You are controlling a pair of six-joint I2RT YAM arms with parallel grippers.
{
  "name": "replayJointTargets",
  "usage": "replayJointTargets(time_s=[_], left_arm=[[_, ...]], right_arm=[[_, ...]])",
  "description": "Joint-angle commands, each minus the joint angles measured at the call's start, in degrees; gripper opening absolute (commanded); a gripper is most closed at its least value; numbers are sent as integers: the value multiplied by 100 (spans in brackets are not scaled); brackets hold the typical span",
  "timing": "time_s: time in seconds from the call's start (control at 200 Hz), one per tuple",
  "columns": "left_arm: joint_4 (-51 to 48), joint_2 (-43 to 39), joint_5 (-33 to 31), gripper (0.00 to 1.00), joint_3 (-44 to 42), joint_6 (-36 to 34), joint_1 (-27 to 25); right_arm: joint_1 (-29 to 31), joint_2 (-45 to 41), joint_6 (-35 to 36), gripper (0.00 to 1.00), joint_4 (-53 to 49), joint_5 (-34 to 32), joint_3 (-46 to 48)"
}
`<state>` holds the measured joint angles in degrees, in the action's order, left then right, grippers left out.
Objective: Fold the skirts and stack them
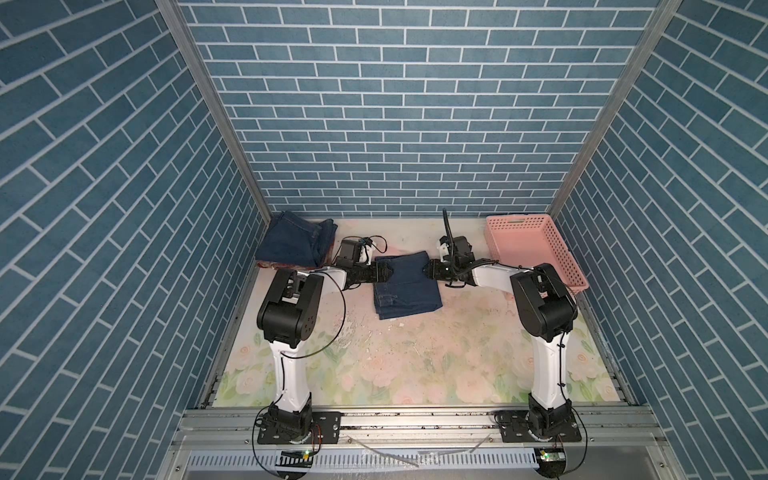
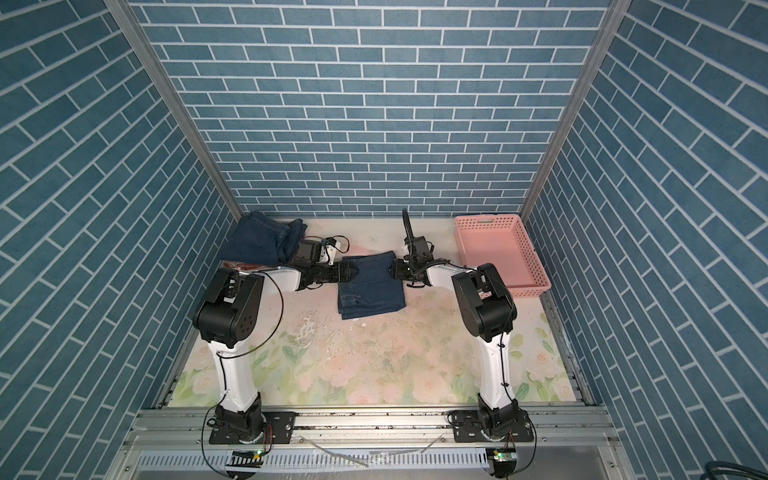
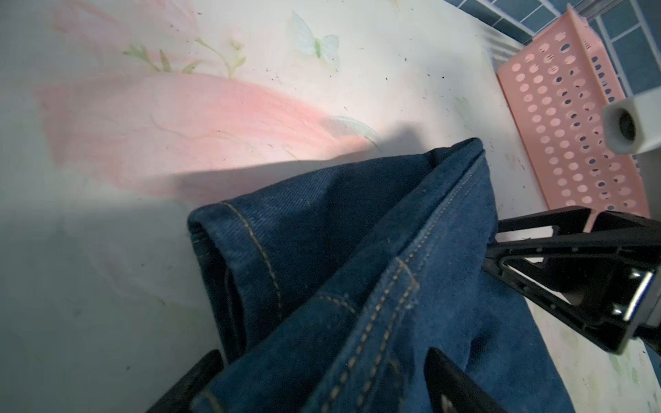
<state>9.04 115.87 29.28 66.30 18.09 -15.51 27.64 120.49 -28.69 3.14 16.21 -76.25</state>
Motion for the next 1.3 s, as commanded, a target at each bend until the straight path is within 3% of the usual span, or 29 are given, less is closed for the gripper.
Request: replayJointTargets(time_s=[0.0,0.085,0.205,0.355,0.58,0.8,0.955,1.295], left_arm=[[-529,465,351,86,-214,137,-23],[-261,547,494,79,-206,280,-40],[87,627,532,57,-164,484,-96],[426,606,420,0,-48,766,-184],[691,-5,-154,0,-4,1209,-202],[528,-887,-1590,0,-56,1508,-198],[693,-1385,-2626,0,-131,1645,-198],[929,-1648,-3936,0,481,1503,-87]], right_arm=[[14,136,-126,54,97,110,-53],[14,125,-153,54,160,133,-13],[22,76,-199,54,266,172,70],[20,-116,-210,54,381,165,246],[-21,-1058,6,56,301,-161,795],[-49,-2461,293,57,104,-829,1461],[-28,-3172,153,56,340,-839,1949],[0,-3808,194,56,418,-1005,2347]])
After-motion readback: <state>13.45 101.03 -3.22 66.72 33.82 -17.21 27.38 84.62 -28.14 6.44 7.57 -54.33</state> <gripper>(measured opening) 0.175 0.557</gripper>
